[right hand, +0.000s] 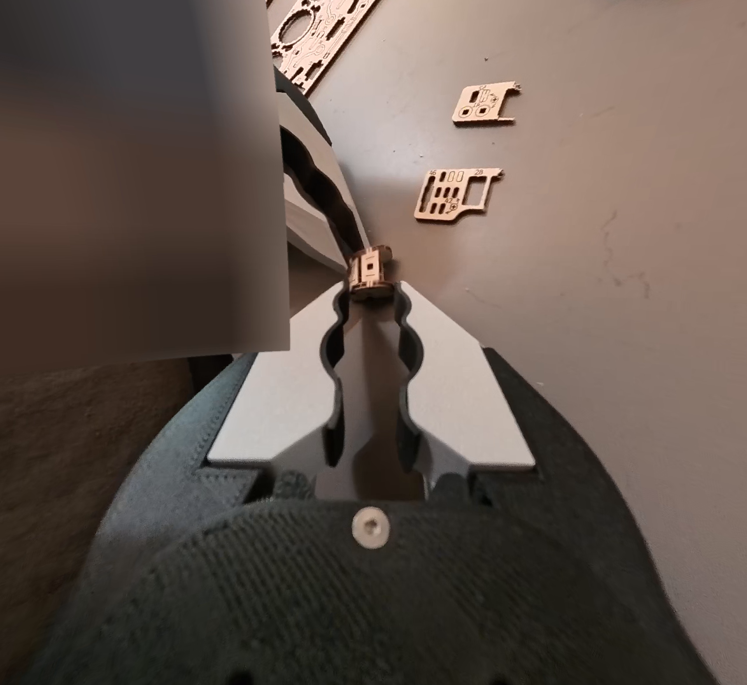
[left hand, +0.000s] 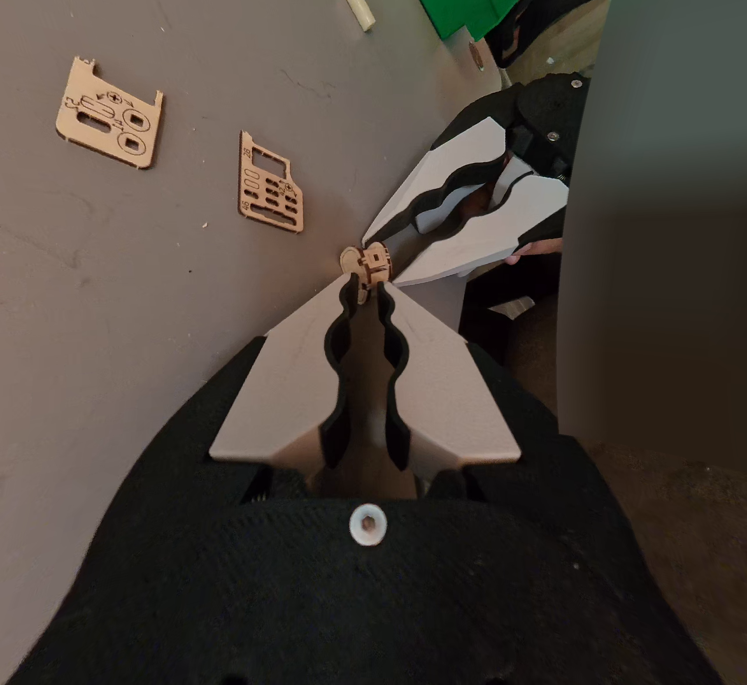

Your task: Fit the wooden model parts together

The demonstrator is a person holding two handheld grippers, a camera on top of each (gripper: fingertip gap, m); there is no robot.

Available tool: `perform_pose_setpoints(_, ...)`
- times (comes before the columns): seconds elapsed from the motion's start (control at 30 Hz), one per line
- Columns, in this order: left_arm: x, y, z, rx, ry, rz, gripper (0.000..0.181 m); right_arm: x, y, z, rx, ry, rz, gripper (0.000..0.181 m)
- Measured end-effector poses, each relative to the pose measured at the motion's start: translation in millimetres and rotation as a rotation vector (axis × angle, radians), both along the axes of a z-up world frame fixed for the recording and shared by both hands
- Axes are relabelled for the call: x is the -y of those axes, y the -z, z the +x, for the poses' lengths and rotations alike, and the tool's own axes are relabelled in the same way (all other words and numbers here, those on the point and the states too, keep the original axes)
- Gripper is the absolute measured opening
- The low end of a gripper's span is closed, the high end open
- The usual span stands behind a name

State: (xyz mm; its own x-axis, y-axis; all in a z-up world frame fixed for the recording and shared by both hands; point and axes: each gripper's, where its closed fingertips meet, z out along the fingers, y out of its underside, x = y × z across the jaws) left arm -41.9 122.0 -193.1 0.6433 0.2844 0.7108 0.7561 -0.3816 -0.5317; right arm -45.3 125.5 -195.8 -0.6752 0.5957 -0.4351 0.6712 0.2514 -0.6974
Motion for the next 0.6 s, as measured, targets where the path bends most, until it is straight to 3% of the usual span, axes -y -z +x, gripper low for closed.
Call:
perform_pose_setpoints(0.03,0.7,-0.8,0.9,0.010,0.006,0.007,0.009,0.2,-0.3,0.3,0.002,-0.001,-0.004,0.021)
perform_pose_setpoints(0.6,4.3,0.7,0.6,-0.001,0.009,0.002,0.003,0.5,-0.1,1.3,0.009,-0.005,-0.010,0.020)
